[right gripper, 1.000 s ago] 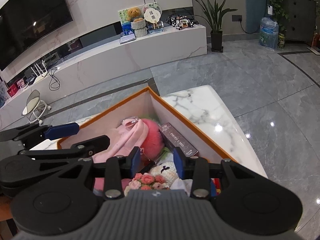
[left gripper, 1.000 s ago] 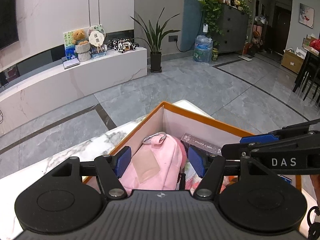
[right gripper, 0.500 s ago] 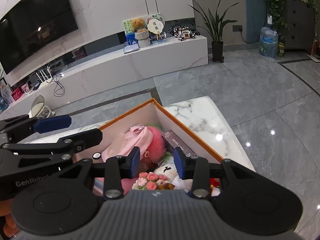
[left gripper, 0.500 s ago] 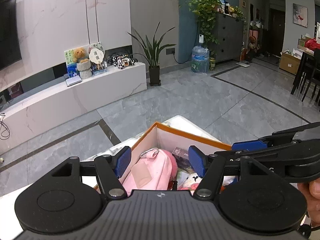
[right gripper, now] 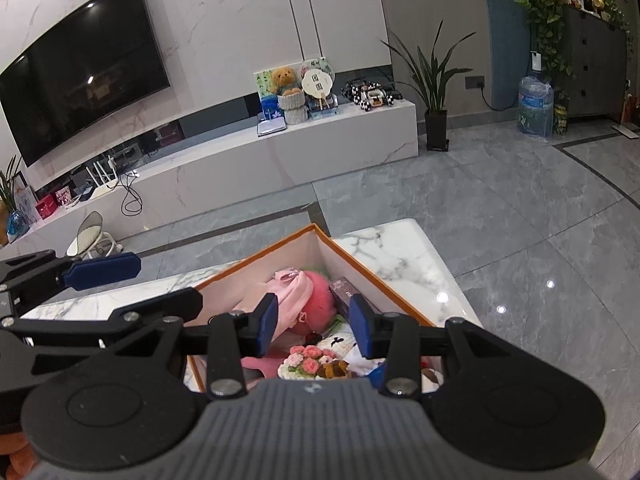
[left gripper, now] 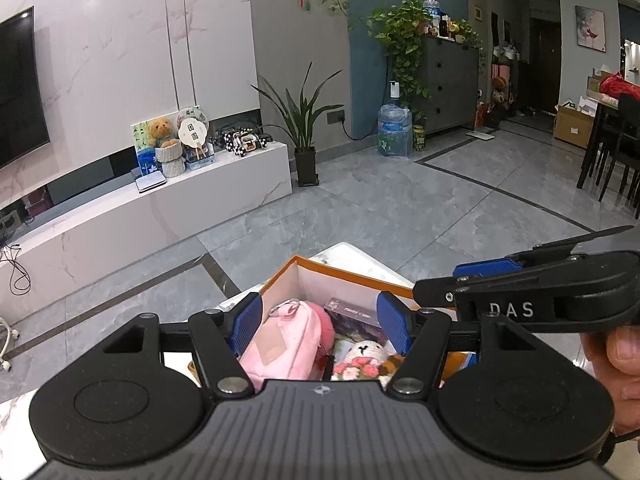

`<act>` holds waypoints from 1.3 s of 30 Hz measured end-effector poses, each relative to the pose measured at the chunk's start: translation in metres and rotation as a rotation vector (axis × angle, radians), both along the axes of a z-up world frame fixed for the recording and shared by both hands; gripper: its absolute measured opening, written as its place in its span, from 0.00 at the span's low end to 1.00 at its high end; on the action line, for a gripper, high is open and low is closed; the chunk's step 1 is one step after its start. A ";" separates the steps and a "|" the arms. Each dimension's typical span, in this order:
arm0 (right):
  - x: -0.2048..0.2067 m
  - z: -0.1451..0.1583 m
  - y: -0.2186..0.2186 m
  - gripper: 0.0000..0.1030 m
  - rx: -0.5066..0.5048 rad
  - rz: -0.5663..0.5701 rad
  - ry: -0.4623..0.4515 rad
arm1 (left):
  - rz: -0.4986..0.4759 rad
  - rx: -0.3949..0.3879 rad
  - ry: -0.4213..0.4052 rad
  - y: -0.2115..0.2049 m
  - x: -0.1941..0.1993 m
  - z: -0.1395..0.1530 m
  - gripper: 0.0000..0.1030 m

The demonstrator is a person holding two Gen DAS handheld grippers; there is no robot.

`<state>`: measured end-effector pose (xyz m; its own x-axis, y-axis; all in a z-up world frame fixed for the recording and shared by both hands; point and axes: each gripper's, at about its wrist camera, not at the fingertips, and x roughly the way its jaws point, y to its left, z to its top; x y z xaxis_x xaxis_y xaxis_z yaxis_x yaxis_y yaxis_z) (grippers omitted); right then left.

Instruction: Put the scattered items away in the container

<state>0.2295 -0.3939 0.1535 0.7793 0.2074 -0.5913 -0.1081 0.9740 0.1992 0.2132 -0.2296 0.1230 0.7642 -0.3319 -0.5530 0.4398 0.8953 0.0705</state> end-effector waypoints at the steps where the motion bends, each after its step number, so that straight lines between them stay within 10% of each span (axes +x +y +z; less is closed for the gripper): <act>1: -0.004 0.002 -0.001 0.41 -0.001 -0.002 -0.005 | 0.000 -0.003 -0.003 -0.001 -0.003 0.001 0.72; 19: -0.069 -0.006 0.016 0.43 -0.062 -0.046 -0.049 | -0.017 -0.036 0.063 0.018 -0.040 -0.006 0.72; 39: -0.121 -0.039 0.008 0.74 -0.143 -0.172 0.014 | -0.003 -0.081 0.166 0.031 -0.074 -0.047 0.95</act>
